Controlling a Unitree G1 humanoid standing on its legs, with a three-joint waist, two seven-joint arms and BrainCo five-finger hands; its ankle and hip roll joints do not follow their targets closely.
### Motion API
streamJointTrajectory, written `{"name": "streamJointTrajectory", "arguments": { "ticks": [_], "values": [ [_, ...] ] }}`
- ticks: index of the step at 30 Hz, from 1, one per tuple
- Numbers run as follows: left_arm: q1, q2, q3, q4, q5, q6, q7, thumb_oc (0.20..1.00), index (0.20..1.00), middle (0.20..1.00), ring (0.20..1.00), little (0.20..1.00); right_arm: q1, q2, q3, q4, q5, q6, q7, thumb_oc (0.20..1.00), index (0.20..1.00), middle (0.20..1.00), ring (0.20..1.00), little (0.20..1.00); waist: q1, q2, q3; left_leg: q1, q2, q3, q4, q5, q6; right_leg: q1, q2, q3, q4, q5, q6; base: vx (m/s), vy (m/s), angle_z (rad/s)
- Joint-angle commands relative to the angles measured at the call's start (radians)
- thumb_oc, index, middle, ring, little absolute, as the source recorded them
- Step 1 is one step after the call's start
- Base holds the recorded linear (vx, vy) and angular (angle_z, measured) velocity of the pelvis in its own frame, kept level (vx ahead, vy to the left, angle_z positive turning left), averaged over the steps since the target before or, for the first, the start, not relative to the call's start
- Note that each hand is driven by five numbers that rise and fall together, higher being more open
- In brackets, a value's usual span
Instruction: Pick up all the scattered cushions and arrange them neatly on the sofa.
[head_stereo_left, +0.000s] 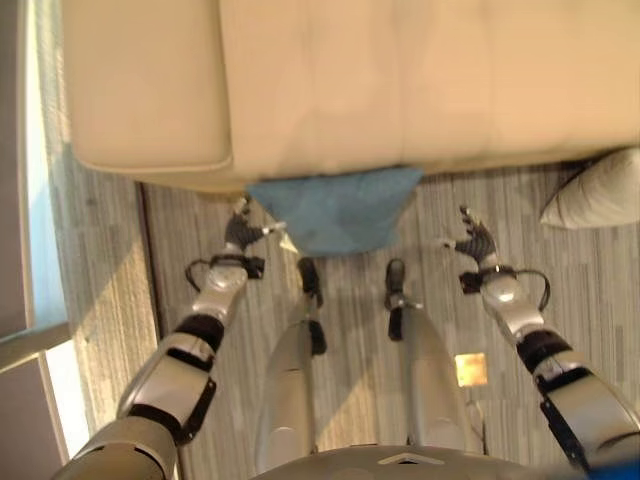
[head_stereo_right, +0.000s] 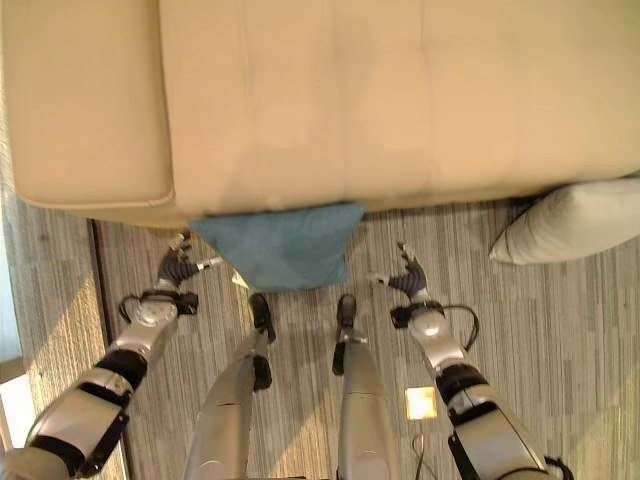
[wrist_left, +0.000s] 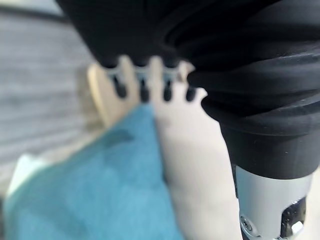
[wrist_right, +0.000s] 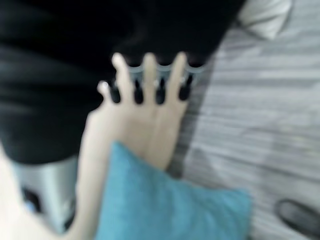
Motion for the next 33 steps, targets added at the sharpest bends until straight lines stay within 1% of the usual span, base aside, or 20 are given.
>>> {"name": "streamJointTrajectory", "arguments": {
  "ticks": [1,4,5,6,7,10,11,12,13,14,16,17,21,22,23,28,33],
  "values": [
    [0.01,0.016,0.058,0.015,-0.056,-0.053,0.072,1.0,1.0,1.0,1.0,1.0,0.035,-0.031,0.005,-0.022,0.059,-0.057,-0.066,1.0,1.0,1.0,1.0,1.0,-0.003,0.001,-0.073,-0.102,0.038,-0.068,0.154,-0.147,-0.048,0.004,-0.032,0.015,-0.062,0.031,0.051,-0.01,0.024,0.08],
    [-0.051,0.03,0.059,0.03,-0.094,-0.054,0.072,1.0,1.0,1.0,1.0,1.0,-0.03,-0.048,-0.008,-0.001,0.097,-0.066,-0.086,1.0,1.0,1.0,1.0,1.0,-0.006,0.011,-0.069,-0.2,0.041,-0.072,0.206,-0.163,-0.046,-0.102,-0.043,0.035,-0.005,0.018,0.05,0.01,0.034,0.07],
    [-0.088,0.038,0.057,0.042,-0.11,-0.051,0.068,1.0,1.0,1.0,1.0,1.0,-0.068,-0.068,-0.012,0.004,0.106,-0.069,-0.095,1.0,1.0,1.0,1.0,1.0,-0.008,0.015,-0.068,-0.256,0.044,-0.068,0.235,-0.173,-0.044,-0.158,-0.051,0.043,0.02,0.009,0.05,0.02,0.025,0.06],
    [-0.088,0.038,0.057,0.042,-0.11,-0.051,0.068,1.0,1.0,1.0,1.0,1.0,-0.068,-0.068,-0.012,0.004,0.106,-0.069,-0.094,1.0,1.0,1.0,1.0,1.0,-0.008,0.015,-0.069,-0.257,0.044,-0.068,0.235,-0.173,-0.044,-0.16,-0.051,0.043,0.021,0.009,0.05,0.02,0.031,0.06],
    [-0.131,0.046,0.063,0.061,-0.137,-0.053,0.079,1.0,1.0,1.0,1.0,1.0,-0.113,-0.085,-0.012,0.008,0.111,-0.072,-0.112,1.0,1.0,1.0,1.0,1.0,-0.012,0.018,-0.065,-0.304,0.045,-0.069,0.257,-0.181,-0.042,-0.214,-0.057,0.05,0.048,0.005,0.052,0.01,0.015,0.04],
    [-0.155,0.047,0.072,0.066,-0.162,-0.059,0.096,1.0,1.0,1.0,1.0,1.0,-0.144,-0.095,-0.013,0.015,0.115,-0.074,-0.132,1.0,1.0,1.0,1.0,1.0,-0.011,0.022,-0.062,-0.354,0.043,-0.066,0.286,-0.187,-0.037,-0.265,-0.055,0.061,0.078,-0.001,0.057,0.01,0.011,0.01],
    [-0.155,0.043,0.082,0.052,-0.169,-0.063,0.109,1.0,1.0,1.0,1.0,1.0,-0.151,-0.094,-0.016,0.013,0.114,-0.076,-0.142,1.0,1.0,1.0,1.0,1.0,-0.01,0.023,-0.061,-0.377,0.043,-0.065,0.301,-0.19,-0.034,-0.287,-0.054,0.063,0.091,-0.001,0.059,0.0,0.0,0.0],
    [-0.139,0.027,0.113,0.031,-0.2,-0.081,0.136,1.0,1.0,1.0,1.0,1.0,-0.152,-0.091,-0.024,0.011,0.109,-0.079,-0.161,1.0,1.0,1.0,1.0,1.0,-0.005,0.022,-0.06,-0.407,0.04,-0.065,0.317,-0.195,-0.028,-0.316,-0.053,0.065,0.108,-0.005,0.061,0.0,0.0,0.0],
    [-0.137,0.027,0.114,0.029,-0.199,-0.081,0.138,1.0,1.0,1.0,1.0,1.0,-0.152,-0.091,-0.023,0.01,0.108,-0.078,-0.162,1.0,1.0,1.0,1.0,1.0,-0.005,0.023,-0.064,-0.413,0.04,-0.066,0.321,-0.196,-0.028,-0.322,-0.053,0.065,0.111,-0.006,0.061,0.03,-0.028,0.0],
    [-0.11,0.012,0.142,-0.003,-0.205,-0.099,0.177,1.0,1.0,1.0,1.0,1.0,-0.146,-0.092,-0.03,-0.008,0.09,-0.081,-0.179,1.0,1.0,1.0,1.0,1.0,-0.001,0.022,-0.067,-0.437,0.037,-0.067,0.335,-0.201,-0.021,-0.35,-0.053,0.067,0.127,-0.009,0.062,0.0,0.0,0.0],
    [-0.094,0.001,0.16,-0.018,-0.213,-0.111,0.198,1.0,1.0,1.0,1.0,1.0,-0.143,-0.094,-0.036,-0.014,0.085,-0.084,-0.19,1.0,1.0,1.0,1.0,1.0,0.001,0.022,-0.069,-0.451,0.035,-0.071,0.342,-0.201,-0.019,-0.361,-0.053,0.068,0.132,-0.01,0.062,0.02,0.0,0.01],
    [-0.065,-0.025,0.19,-0.026,-0.241,-0.125,0.221,1.0,1.0,1.0,1.0,1.0,-0.133,-0.09,-0.045,-0.022,0.077,-0.087,-0.2,1.0,1.0,1.0,1.0,1.0,0.006,0.019,-0.069,-0.46,0.032,-0.073,0.345,-0.203,-0.014,-0.375,-0.054,0.07,0.139,-0.013,0.062,0.03,-0.003,0.0],
    [-0.005,-0.08,0.236,-0.052,-0.281,-0.146,0.249,1.0,1.0,1.0,1.0,1.0,-0.11,-0.077,-0.063,-0.044,0.06,-0.091,-0.221,1.0,1.0,1.0,1.0,1.0,0.013,0.017,-0.083,-0.48,0.026,-0.079,0.347,-0.205,-0.008,-0.396,-0.054,0.065,0.145,-0.016,0.059,0.02,-0.004,-0.02],
    [-0.002,-0.08,0.236,-0.053,-0.282,-0.146,0.249,1.0,1.0,1.0,1.0,1.0,-0.108,-0.077,-0.063,-0.045,0.059,-0.09,-0.222,1.0,1.0,1.0,1.0,1.0,0.012,0.018,-0.085,-0.481,0.026,-0.08,0.347,-0.204,-0.008,-0.397,-0.055,0.065,0.145,-0.016,0.059,0.01,-0.02,0.04],
    [0.01,-0.087,0.234,-0.051,-0.296,-0.138,0.225,1.0,1.0,1.0,1.0,1.0,-0.103,-0.074,-0.069,-0.045,0.056,-0.09,-0.22,1.0,1.0,1.0,1.0,1.0,0.015,0.017,-0.09,-0.483,0.025,-0.083,0.337,-0.199,-0.009,-0.398,-0.056,0.065,0.138,-0.013,0.059,0.01,-0.021,0.05],
    [0.009,-0.058,0.18,-0.064,-0.284,-0.101,0.12,1.0,1.0,1.0,1.0,1.0,-0.12,-0.095,-0.074,-0.051,0.066,-0.091,-0.188,1.0,1.0,1.0,1.0,1.0,0.021,0.022,-0.099,-0.492,0.018,-0.085,0.319,-0.189,-0.011,-0.41,-0.058,0.064,0.127,-0.012,0.06,0.0,-0.009,0.02],
    [-0.026,-0.029,0.125,-0.121,-0.28,-0.084,0.059,1.0,1.0,1.0,1.0,1.0,-0.177,-0.129,-0.053,-0.046,0.087,-0.088,-0.158,1.0,1.0,1.0,1.0,1.0,0.027,0.031,-0.101,-0.534,0.017,-0.092,0.344,-0.188,-0.009,-0.453,-0.059,0.068,0.155,-0.019,0.059,0.0,-0.013,0.01]
  ]
}}
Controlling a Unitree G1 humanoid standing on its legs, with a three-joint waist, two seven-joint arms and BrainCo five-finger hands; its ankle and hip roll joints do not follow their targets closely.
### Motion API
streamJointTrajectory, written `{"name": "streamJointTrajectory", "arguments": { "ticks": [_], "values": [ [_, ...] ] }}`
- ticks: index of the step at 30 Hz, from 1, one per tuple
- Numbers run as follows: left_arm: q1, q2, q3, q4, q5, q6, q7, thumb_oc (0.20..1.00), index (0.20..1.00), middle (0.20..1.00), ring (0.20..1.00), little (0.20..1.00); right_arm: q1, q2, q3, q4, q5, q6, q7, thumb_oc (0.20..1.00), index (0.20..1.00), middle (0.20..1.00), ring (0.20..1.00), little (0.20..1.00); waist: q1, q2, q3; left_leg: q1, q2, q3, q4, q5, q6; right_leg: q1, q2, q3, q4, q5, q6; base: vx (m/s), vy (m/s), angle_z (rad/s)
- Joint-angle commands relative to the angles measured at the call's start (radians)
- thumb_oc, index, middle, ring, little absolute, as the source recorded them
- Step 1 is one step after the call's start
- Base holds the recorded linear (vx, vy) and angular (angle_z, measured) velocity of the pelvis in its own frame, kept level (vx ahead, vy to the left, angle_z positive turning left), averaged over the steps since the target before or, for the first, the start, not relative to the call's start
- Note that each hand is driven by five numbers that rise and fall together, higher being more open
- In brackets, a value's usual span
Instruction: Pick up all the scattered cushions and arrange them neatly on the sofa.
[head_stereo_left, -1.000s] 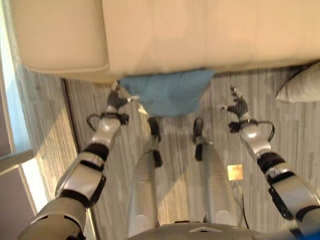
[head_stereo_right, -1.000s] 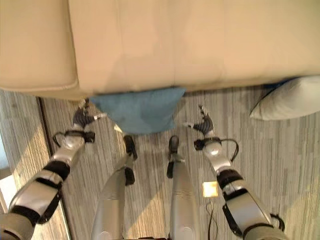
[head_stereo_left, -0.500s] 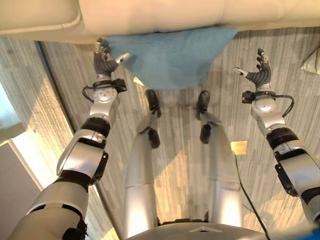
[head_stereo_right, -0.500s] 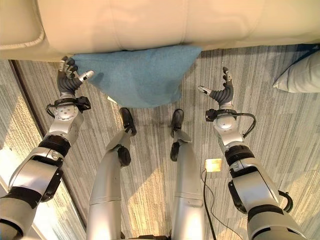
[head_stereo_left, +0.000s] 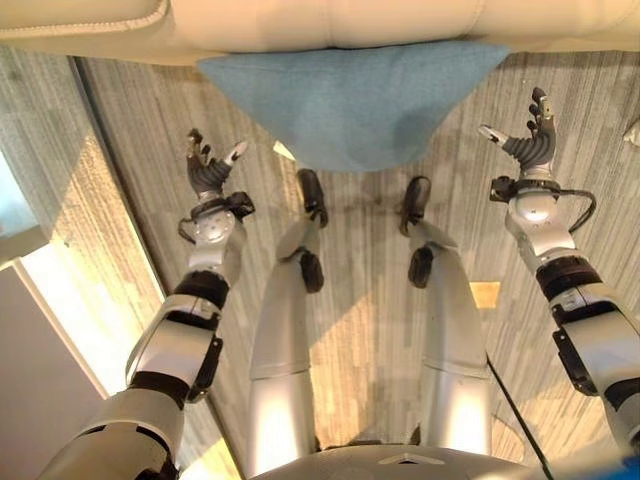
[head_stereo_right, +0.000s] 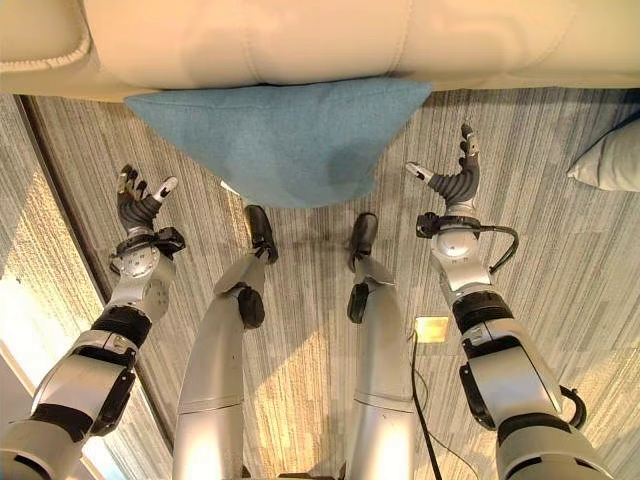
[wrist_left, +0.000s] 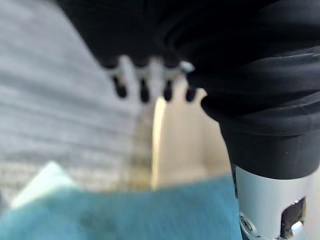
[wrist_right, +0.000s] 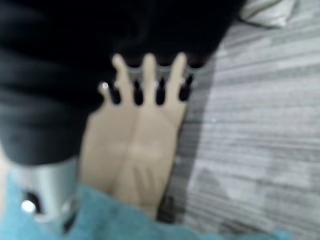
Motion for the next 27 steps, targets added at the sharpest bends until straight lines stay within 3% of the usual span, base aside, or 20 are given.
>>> {"name": "streamJointTrajectory", "arguments": {
  "ticks": [1,10,14,17,18,19,20,27],
  "values": [
    [0.029,0.018,-0.006,0.008,0.003,0.0,-0.043,1.0,1.0,1.0,1.0,1.0,0.027,-0.028,0.03,-0.021,0.015,-0.042,0.019,1.0,1.0,1.0,1.0,1.0,-0.003,0.021,-0.1,-0.007,0.012,-0.068,0.041,-0.11,-0.038,0.033,-0.018,0.049,-0.074,0.023,0.078,0.0,0.0,0.0],
    [-0.155,0.05,-0.141,-0.025,0.064,0.028,-0.056,1.0,1.0,1.0,1.0,1.0,-0.139,-0.044,0.124,-0.031,0.026,-0.024,0.031,1.0,1.0,1.0,1.0,1.0,-0.007,0.028,-0.073,-0.115,0.026,-0.085,0.138,-0.12,-0.029,-0.074,-0.011,0.058,0.022,0.01,0.077,0.0,-0.002,0.0],
    [-0.289,0.012,-0.225,-0.049,0.099,0.047,-0.031,1.0,1.0,1.0,1.0,1.0,-0.278,0.014,0.214,-0.006,0.056,-0.009,0.047,1.0,1.0,1.0,1.0,1.0,-0.002,0.034,-0.048,-0.182,0.028,-0.095,0.191,-0.122,-0.027,-0.135,-0.004,0.065,0.069,0.002,0.073,0.02,-0.03,-0.01],
    [-0.394,-0.036,-0.281,-0.04,0.124,0.063,-0.015,1.0,1.0,1.0,1.0,1.0,-0.373,0.103,0.319,0.015,0.028,0.026,0.069,1.0,1.0,1.0,1.0,1.0,0.002,0.04,-0.044,-0.219,0.026,-0.11,0.217,-0.122,-0.026,-0.169,0.007,0.067,0.094,-0.005,0.066,0.02,-0.037,0.0],
    [-0.406,-0.043,-0.288,-0.041,0.118,0.063,-0.012,0.805,0.805,0.805,0.805,0.805,-0.385,0.119,0.336,0.02,0.027,0.03,0.073,0.438,0.438,0.438,0.438,0.438,0.004,0.041,-0.042,-0.22,0.021,-0.112,0.221,-0.122,-0.026,-0.169,0.01,0.068,0.1,-0.006,0.064,0.0,0.0,0.0],
    [-0.408,-0.043,-0.288,-0.04,0.118,0.063,-0.012,0.526,0.526,0.526,0.526,0.526,-0.387,0.12,0.337,0.021,0.028,0.03,0.073,0.2,0.2,0.2,0.2,0.2,0.003,0.041,-0.041,-0.22,0.021,-0.112,0.221,-0.122,-0.026,-0.169,0.01,0.068,0.101,-0.006,0.064,0.0,0.0,0.0],
    [-0.423,-0.055,-0.292,-0.05,0.11,0.063,-0.006,0.2,0.2,0.2,0.2,0.2,-0.399,0.156,0.352,0.022,0.028,0.033,0.079,0.2,0.2,0.2,0.2,0.2,0.005,0.041,-0.041,-0.22,0.021,-0.113,0.221,-0.122,-0.027,-0.169,0.011,0.069,0.103,-0.008,0.062,0.0,-0.031,0.03],
    [-0.369,-0.046,-0.25,-0.121,0.083,0.049,-0.005,0.2,0.2,0.2,0.2,0.2,-0.349,0.171,0.322,-0.051,0.024,0.016,0.083,0.2,0.2,0.2,0.2,0.2,0.008,0.044,-0.077,-0.219,0.018,-0.12,0.206,-0.111,-0.034,-0.163,0.023,0.057,0.102,-0.009,0.056,0.0,-0.011,0.01]
  ]
}}
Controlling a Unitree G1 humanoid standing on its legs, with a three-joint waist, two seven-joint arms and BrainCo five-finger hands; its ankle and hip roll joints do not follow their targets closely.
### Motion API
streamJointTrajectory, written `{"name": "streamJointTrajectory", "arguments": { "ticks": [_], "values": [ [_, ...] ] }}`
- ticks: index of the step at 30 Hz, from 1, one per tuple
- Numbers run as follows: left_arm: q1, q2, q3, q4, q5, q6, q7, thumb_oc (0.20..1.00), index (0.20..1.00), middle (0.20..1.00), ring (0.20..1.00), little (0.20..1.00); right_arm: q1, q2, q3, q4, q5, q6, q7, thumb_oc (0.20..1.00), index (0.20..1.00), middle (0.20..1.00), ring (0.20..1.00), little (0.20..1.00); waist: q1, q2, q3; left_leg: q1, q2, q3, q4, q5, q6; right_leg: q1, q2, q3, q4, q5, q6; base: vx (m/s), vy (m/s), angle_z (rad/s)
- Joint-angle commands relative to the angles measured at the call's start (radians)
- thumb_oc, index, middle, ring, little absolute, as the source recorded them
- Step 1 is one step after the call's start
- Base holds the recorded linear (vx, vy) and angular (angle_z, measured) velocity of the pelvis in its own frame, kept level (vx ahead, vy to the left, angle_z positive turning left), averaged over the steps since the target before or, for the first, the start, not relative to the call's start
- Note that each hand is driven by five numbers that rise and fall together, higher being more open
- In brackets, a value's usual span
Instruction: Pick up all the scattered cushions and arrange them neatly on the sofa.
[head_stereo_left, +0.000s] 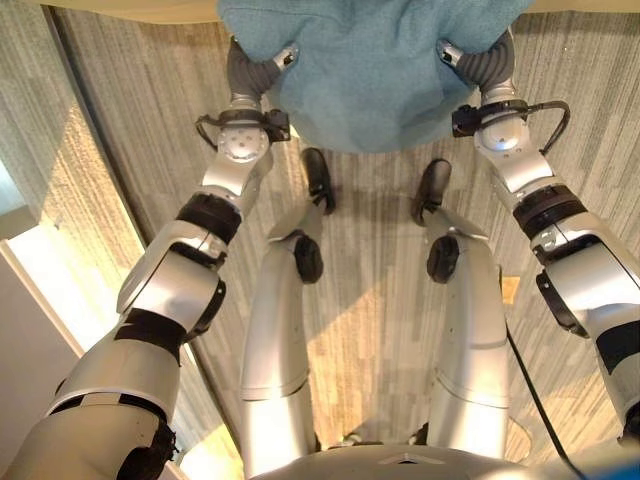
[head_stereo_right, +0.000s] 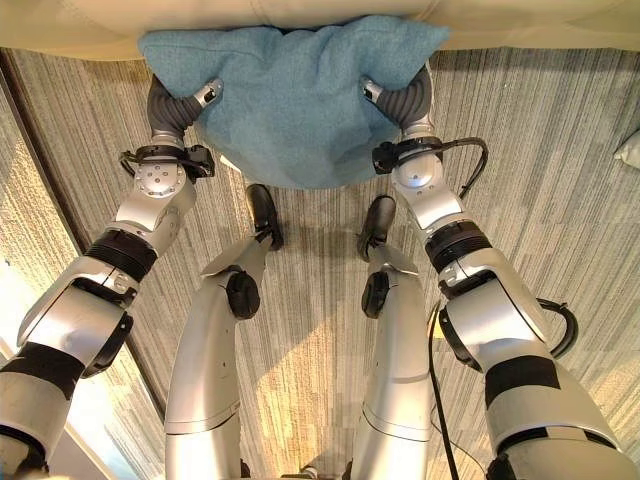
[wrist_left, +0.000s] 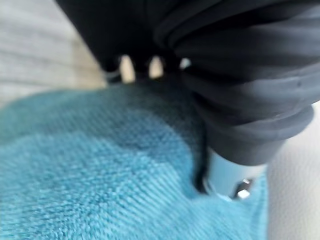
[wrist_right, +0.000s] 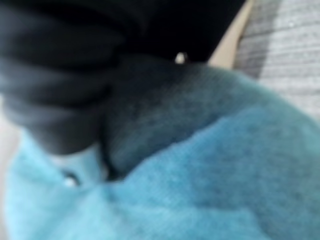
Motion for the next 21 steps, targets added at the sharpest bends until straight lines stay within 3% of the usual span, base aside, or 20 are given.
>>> {"name": "streamJointTrajectory", "arguments": {
  "ticks": [1,10,21],
  "values": [
    [-0.005,-0.074,0.024,-0.088,0.063,-0.065,-0.049,0.2,0.2,0.2,0.2,0.2,0.023,0.115,0.063,-0.104,-0.036,-0.045,0.06,0.2,0.2,0.2,0.2,0.2,-0.018,0.034,-0.069,0.023,0.005,-0.119,-0.027,-0.06,-0.059,0.079,0.037,0.012,-0.101,0.02,0.054,0.0,0.0,0.0],
    [0.225,-0.117,0.095,-0.244,0.097,-0.087,-0.11,0.2,0.2,0.2,0.2,0.2,0.268,0.074,-0.103,-0.306,-0.104,-0.1,0.04,0.2,0.2,0.2,0.2,0.2,-0.029,0.028,-0.113,0.27,0.007,-0.111,-0.217,-0.034,-0.074,0.33,0.044,-0.037,-0.258,0.038,0.056,-0.02,-0.002,0.01],
    [0.543,-0.191,0.049,-0.446,0.079,-0.129,-0.23,0.2,0.2,0.2,0.2,0.2,0.652,0.1,-0.175,-0.557,-0.152,-0.127,0.124,0.2,0.2,0.2,0.2,0.2,-0.067,-0.008,-0.179,0.787,-0.013,-0.117,-0.516,0.019,-0.132,0.809,0.064,-0.097,-0.57,0.103,0.067,0.01,-0.036,-0.04]
  ]
}}
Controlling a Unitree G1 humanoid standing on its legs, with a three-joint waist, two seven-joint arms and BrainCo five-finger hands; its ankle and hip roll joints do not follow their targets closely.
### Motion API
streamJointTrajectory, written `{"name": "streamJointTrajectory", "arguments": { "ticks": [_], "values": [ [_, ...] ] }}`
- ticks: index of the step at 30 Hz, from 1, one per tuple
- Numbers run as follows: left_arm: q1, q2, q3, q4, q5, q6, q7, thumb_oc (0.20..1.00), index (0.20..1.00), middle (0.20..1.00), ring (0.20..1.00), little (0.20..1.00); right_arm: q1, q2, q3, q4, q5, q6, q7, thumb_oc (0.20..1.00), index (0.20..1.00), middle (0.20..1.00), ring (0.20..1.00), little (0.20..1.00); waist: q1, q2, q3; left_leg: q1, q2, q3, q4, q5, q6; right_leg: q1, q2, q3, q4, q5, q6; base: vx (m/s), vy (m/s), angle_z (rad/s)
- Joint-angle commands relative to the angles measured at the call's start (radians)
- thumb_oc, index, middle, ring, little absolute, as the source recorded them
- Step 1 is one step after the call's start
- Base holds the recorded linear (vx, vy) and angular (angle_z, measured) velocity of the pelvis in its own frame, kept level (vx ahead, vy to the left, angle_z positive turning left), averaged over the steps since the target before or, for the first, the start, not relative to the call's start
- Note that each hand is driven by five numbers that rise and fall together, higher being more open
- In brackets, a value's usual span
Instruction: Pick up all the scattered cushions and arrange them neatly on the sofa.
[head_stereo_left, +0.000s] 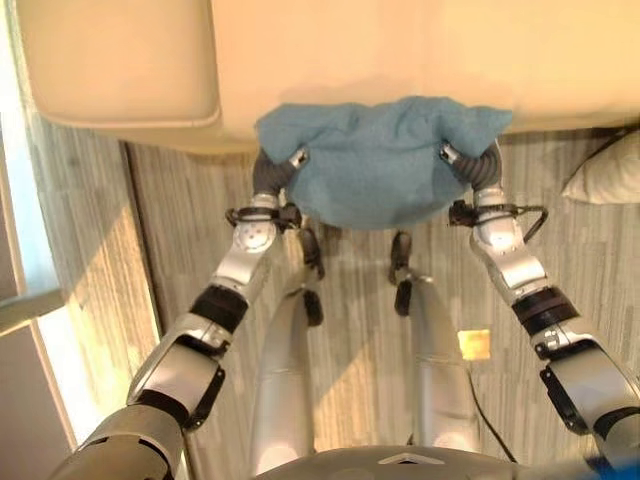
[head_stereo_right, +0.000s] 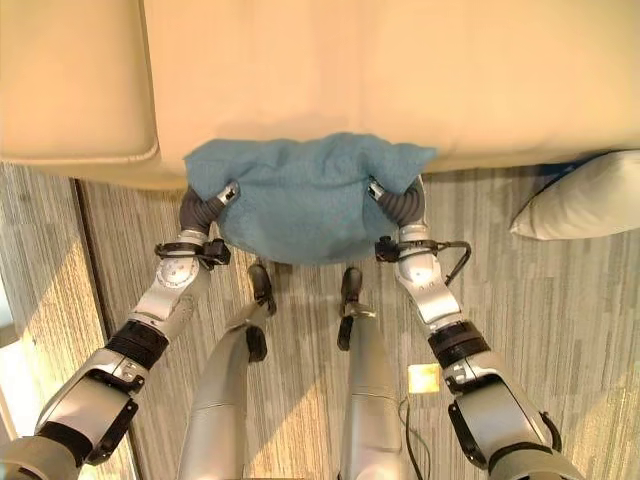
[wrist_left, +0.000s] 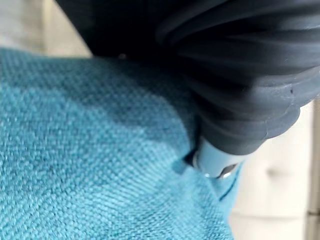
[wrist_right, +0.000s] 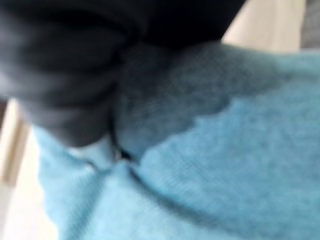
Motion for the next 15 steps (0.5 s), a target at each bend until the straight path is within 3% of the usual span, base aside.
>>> {"name": "streamJointTrajectory", "arguments": {
  "ticks": [1,2,4,10,12,14,15],
  "values": [
    [0.021,-0.093,-0.075,-0.088,0.01,-0.108,-0.112,0.2,0.2,0.2,0.2,0.2,0.026,0.058,0.058,-0.079,-0.021,-0.107,0.072,0.2,0.2,0.2,0.2,0.2,0.004,0.024,-0.119,0.121,0.014,-0.116,-0.063,-0.083,-0.082,0.171,0.031,-0.03,-0.208,0.059,0.054,-0.01,-0.053,0.01],
    [0.045,-0.098,-0.082,-0.1,0.006,-0.106,-0.123,0.2,0.2,0.2,0.2,0.2,0.065,0.065,0.054,-0.098,-0.019,-0.107,0.078,0.2,0.2,0.2,0.2,0.2,0.0,0.021,-0.122,0.166,0.009,-0.11,-0.103,-0.043,-0.082,0.216,0.031,-0.041,-0.249,0.09,0.048,0.0,-0.073,0.0],
    [0.113,-0.099,-0.097,-0.127,0.007,-0.108,-0.145,0.2,0.2,0.2,0.2,0.2,0.151,0.053,0.033,-0.142,-0.025,-0.107,0.098,0.2,0.2,0.2,0.2,0.2,-0.01,0.016,-0.144,0.294,0.012,-0.105,-0.149,-0.026,-0.097,0.352,0.041,-0.053,-0.314,0.09,0.048,0.1,-0.104,-0.02],
    [0.236,-0.096,-0.108,-0.162,-0.012,-0.091,-0.186,0.2,0.2,0.2,0.2,0.2,0.29,0.029,-0.005,-0.22,-0.041,-0.104,0.132,0.2,0.2,0.2,0.2,0.2,-0.03,0.0,-0.166,0.485,0.045,-0.072,-0.191,-0.011,-0.12,0.569,0.067,-0.057,-0.381,0.077,0.043,0.13,-0.085,0.11],
    [0.276,-0.09,-0.113,-0.167,-0.011,-0.085,-0.195,0.2,0.2,0.2,0.2,0.2,0.347,0.024,-0.028,-0.244,-0.034,-0.101,0.145,0.2,0.2,0.2,0.2,0.2,-0.041,-0.011,-0.167,0.529,0.058,-0.063,-0.165,-0.011,-0.128,0.653,0.09,-0.038,-0.417,0.058,0.033,0.11,-0.103,0.09],
    [0.319,-0.093,-0.1,-0.169,-0.015,-0.084,-0.184,0.2,0.2,0.2,0.2,0.2,0.4,0.02,-0.038,-0.27,-0.02,-0.103,0.15,0.2,0.2,0.2,0.2,0.2,-0.036,-0.031,-0.17,0.508,0.086,-0.061,-0.044,0.026,-0.138,0.743,0.12,-0.025,-0.456,0.042,0.012,0.11,-0.145,0.22],
    [0.338,-0.093,-0.092,-0.17,-0.02,-0.084,-0.18,0.2,0.2,0.2,0.2,0.2,0.414,0.022,-0.039,-0.28,-0.016,-0.102,0.151,0.2,0.2,0.2,0.2,0.2,-0.035,-0.036,-0.178,0.516,0.083,-0.065,-0.039,0.009,-0.131,0.758,0.119,-0.021,-0.464,0.041,0.011,0.13,-0.051,0.35]
  ]
}}
